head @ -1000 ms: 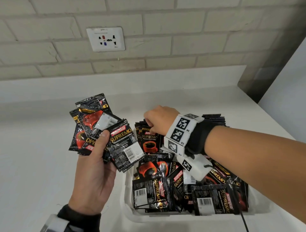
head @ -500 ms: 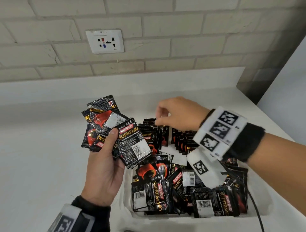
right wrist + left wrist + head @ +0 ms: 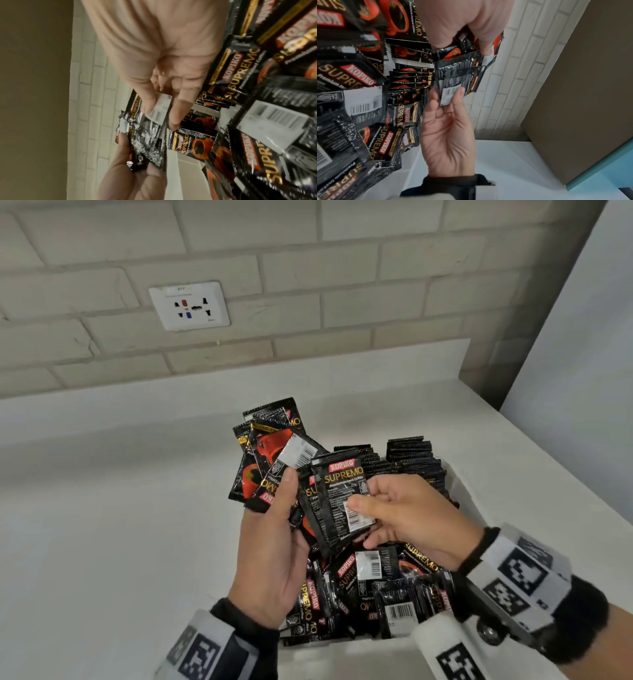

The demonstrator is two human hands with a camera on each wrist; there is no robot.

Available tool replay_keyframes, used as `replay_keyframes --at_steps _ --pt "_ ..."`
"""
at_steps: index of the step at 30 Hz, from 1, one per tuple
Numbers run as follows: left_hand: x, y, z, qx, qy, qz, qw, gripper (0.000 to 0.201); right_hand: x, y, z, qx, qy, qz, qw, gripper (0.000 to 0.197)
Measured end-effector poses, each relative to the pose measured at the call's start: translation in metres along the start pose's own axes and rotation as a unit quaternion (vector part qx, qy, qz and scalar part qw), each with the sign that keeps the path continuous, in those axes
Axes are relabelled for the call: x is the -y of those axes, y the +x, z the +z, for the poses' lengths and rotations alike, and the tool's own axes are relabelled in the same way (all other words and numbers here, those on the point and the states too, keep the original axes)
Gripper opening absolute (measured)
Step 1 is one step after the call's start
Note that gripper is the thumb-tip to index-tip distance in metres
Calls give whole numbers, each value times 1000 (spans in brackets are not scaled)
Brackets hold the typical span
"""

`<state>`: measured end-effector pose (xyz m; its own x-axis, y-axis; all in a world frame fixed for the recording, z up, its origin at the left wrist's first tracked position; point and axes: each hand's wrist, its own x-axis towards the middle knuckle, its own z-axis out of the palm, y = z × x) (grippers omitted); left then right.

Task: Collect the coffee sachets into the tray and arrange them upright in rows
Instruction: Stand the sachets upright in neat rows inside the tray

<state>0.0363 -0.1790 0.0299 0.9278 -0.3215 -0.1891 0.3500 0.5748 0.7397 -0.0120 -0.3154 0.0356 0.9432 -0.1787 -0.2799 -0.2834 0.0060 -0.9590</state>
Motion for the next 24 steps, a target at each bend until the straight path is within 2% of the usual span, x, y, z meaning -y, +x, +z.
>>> replay_keyframes --at_steps 5,9,11,15,17,20,22,24 --pt "2 -1 0 -11 1 -1 1000 29 -10 -8 -3 -16 128 15 992 24" --pt "-1 0 -2 -37 -8 9 999 31 -10 -16 -12 -89 210 0 974 14" --pt "-2 1 -4 -44 -4 13 999 29 -8 -21 -18 -100 182 -20 978 16" --pt "-1 0 -4 -38 -3 8 999 29 -7 -27 -14 -60 17 -24 998 31" --pt "2 -2 -2 -29 -4 1 1000 31 -10 -23 -7 -72 -28 -31 997 35" --pt "6 -4 1 -5 -3 -6 1000 36 -13 -15 3 -91 -78 -56 991 30" --pt "6 -4 1 1 -3 -5 1000 45 -15 -13 7 -105 -95 -65 988 15" --pt "7 -4 -2 1 -2 -2 1000 49 -18 -11 9 -111 -100 -61 987 14"
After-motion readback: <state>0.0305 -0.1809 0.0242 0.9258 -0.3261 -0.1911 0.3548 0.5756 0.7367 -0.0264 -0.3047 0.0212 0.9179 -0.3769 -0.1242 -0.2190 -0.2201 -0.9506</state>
